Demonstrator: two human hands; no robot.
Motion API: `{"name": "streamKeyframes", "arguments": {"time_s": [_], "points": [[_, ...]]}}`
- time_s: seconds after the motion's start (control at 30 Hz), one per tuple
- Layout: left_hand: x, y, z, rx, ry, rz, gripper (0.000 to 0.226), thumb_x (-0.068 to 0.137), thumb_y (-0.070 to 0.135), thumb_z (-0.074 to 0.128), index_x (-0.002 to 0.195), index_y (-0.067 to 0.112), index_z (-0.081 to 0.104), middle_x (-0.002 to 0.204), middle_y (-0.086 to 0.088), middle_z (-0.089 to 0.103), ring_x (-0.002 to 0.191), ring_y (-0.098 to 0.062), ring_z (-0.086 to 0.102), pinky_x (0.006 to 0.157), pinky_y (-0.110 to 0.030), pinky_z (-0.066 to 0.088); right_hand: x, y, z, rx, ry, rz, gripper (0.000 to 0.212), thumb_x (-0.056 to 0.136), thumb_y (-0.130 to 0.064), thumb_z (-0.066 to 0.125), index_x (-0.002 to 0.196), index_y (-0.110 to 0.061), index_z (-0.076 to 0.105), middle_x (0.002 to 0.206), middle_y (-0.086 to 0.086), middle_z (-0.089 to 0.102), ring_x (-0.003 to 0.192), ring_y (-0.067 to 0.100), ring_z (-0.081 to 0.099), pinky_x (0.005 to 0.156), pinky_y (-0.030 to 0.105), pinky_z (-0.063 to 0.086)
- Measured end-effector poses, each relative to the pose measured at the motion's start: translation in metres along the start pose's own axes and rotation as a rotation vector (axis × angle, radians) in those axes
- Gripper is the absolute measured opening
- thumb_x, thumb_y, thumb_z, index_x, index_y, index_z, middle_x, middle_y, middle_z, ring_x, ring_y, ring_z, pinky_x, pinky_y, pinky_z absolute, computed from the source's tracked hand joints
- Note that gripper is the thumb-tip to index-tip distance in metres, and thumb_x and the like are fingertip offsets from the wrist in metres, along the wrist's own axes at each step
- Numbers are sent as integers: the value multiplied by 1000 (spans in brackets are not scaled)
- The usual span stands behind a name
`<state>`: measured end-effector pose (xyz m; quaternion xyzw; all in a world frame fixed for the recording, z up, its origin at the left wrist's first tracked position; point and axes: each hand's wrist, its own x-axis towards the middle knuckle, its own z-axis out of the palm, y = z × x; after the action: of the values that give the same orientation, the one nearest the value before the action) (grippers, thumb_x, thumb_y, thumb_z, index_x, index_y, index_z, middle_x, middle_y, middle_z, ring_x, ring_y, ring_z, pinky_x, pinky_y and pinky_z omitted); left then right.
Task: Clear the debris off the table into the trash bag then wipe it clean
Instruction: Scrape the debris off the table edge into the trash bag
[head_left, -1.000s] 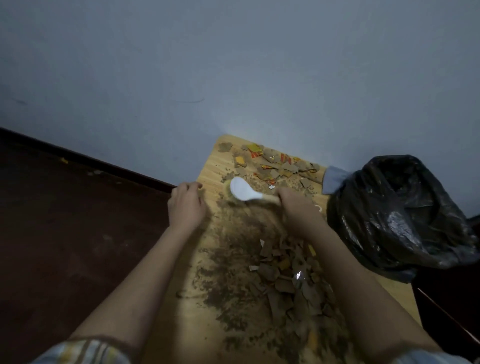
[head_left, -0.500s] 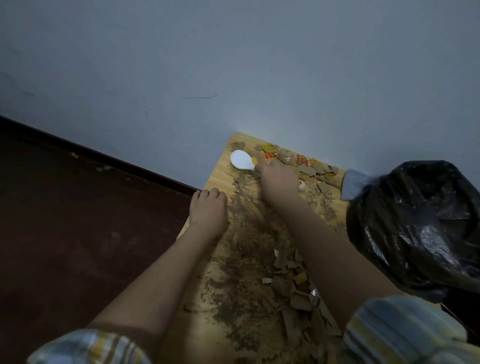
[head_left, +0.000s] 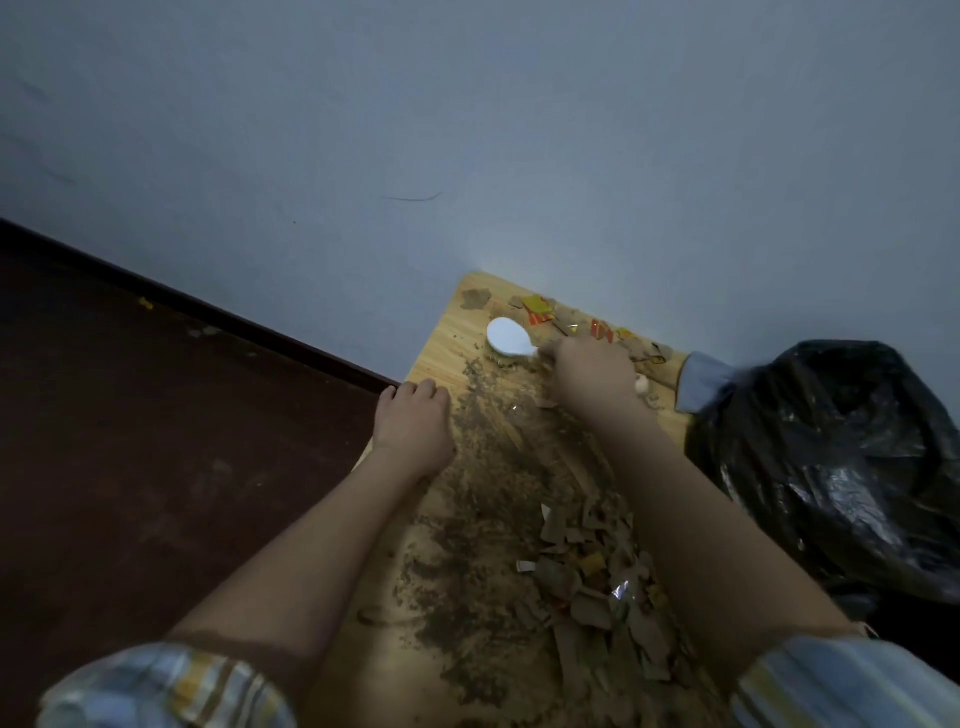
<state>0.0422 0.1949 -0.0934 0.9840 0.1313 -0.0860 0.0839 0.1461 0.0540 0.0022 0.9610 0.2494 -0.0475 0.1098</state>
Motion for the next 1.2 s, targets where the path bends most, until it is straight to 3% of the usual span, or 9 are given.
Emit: {"name": "streamKeyframes", "arguments": {"time_s": [0.33, 0.43, 0.5, 0.6, 0.77, 0.9, 1.0, 1.1, 1.2], "points": [[2, 3, -6, 30, -36, -4, 45, 94, 30, 41, 136, 13, 40, 141, -8, 41, 129, -30, 39, 104, -43, 34, -22, 19, -7, 61, -155, 56, 26, 91, -19, 56, 114, -22, 67, 107, 2, 63, 88, 22, 59, 68, 31, 46], [2, 4, -8, 27, -53, -5, 46, 94, 30, 41, 137, 12, 39, 142, -9, 40, 129, -31, 38, 105, -43, 34, -24, 24, -12, 79, -112, 120, 27, 95, -21, 54, 120, -22, 63, 118, 6, 58, 102, 26, 57, 83, 37, 51], [2, 4, -8, 34, -60, -9, 47, 95, 31, 41, 137, 13, 38, 143, -8, 39, 130, -31, 37, 105, -43, 34, -28, 23, -8, 95, -104, 124, 27, 96, -20, 50, 121, -23, 61, 113, 5, 60, 99, 26, 59, 87, 39, 51], [2, 5, -9, 40, -79, -13, 48, 95, 32, 41, 138, 14, 37, 144, -8, 37, 131, -31, 36, 106, -43, 33, -39, 26, 2, 94, -120, 122, 28, 96, -15, 47, 119, -24, 62, 104, 3, 60, 93, 22, 59, 73, 30, 46], [3, 4, -7, 46, -79, -10, 50, 93, 32, 44, 139, 13, 37, 144, -8, 37, 130, -31, 36, 104, -44, 34, -64, 43, 6, 108, -219, 131, 31, 93, -19, 52, 118, -31, 66, 103, -2, 65, 80, 16, 57, 63, 28, 46], [3, 5, -6, 51, -84, -19, 50, 93, 32, 44, 138, 13, 37, 143, -8, 38, 130, -31, 37, 103, -44, 36, -71, 47, 0, 153, -171, 124, 41, 92, -13, 50, 123, -36, 63, 107, -4, 65, 78, 14, 53, 55, 24, 38], [3, 6, -8, 57, -90, -21, 49, 93, 32, 43, 138, 13, 37, 143, -8, 37, 130, -30, 37, 101, -43, 37, -69, 37, 1, 121, -139, 113, 38, 96, -12, 46, 125, -31, 62, 107, -1, 65, 82, 16, 56, 61, 25, 45], [4, 5, -9, 56, -97, -20, 49, 94, 33, 43, 138, 13, 37, 144, -8, 37, 130, -31, 36, 101, -44, 37, -76, 29, 3, 119, -182, 108, 33, 97, -13, 47, 124, -26, 62, 106, 1, 63, 89, 16, 60, 77, 31, 55], [3, 5, -9, 48, -84, -16, 47, 93, 31, 41, 137, 13, 38, 143, -8, 38, 129, -30, 37, 100, -43, 38, -92, 30, 6, 98, -198, 79, 32, 95, -13, 50, 121, -26, 63, 102, -1, 64, 85, 16, 62, 77, 32, 55]]}}
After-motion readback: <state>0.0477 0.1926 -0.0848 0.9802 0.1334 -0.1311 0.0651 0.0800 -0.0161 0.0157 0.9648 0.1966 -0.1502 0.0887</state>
